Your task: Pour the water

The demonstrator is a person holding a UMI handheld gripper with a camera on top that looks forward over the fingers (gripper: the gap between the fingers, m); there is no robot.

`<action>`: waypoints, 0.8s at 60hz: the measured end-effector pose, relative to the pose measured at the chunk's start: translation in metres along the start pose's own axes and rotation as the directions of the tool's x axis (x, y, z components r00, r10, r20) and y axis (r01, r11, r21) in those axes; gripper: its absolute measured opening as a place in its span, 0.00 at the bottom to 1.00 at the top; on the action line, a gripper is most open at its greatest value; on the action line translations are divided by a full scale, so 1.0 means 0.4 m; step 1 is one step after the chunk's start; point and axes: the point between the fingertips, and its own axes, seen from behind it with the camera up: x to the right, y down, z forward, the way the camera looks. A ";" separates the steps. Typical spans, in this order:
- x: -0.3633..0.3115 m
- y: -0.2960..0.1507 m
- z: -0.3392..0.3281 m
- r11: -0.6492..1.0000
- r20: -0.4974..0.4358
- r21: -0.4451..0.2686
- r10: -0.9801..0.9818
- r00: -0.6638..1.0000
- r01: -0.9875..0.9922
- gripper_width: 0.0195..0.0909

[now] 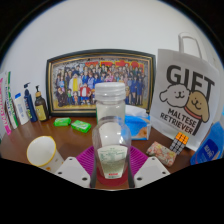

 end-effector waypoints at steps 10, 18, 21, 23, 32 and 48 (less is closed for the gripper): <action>0.005 0.019 0.001 0.999 0.005 0.042 0.029 1.000 -0.030 0.40; 0.009 0.032 -0.002 0.999 -0.008 0.009 0.051 0.999 -0.051 0.57; 0.009 0.041 -0.013 0.998 -0.018 -0.024 0.064 0.998 -0.064 0.79; 0.008 0.042 -0.025 0.997 -0.025 -0.037 0.071 0.997 -0.072 0.92; -0.004 0.035 -0.131 0.994 -0.092 -0.084 0.062 0.994 -0.070 0.93; -0.148 0.046 -0.451 0.980 -0.183 -0.197 0.004 0.983 -0.041 0.92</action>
